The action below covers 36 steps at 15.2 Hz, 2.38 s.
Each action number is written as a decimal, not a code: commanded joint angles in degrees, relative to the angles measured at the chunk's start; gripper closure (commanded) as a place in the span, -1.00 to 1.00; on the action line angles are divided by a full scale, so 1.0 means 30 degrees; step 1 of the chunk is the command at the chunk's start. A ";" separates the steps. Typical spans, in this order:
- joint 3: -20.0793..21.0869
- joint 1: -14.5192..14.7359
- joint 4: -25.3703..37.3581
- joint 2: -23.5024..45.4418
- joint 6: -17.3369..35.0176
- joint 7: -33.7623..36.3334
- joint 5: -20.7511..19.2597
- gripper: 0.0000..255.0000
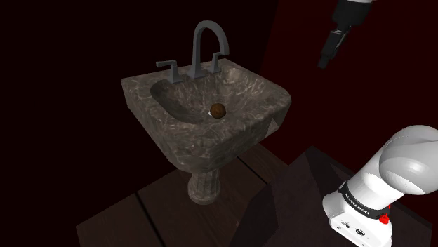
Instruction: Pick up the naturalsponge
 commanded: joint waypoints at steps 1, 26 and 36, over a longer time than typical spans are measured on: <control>0.0000 0.0000 0.0000 0.0000 0.0000 0.0000 0.0000 -1.00; -0.1212 -0.0566 0.0833 1.4467 1.3106 0.6406 1.2162 -1.00; -0.0632 -0.1194 0.4956 2.1512 1.5729 0.5788 1.9351 -1.00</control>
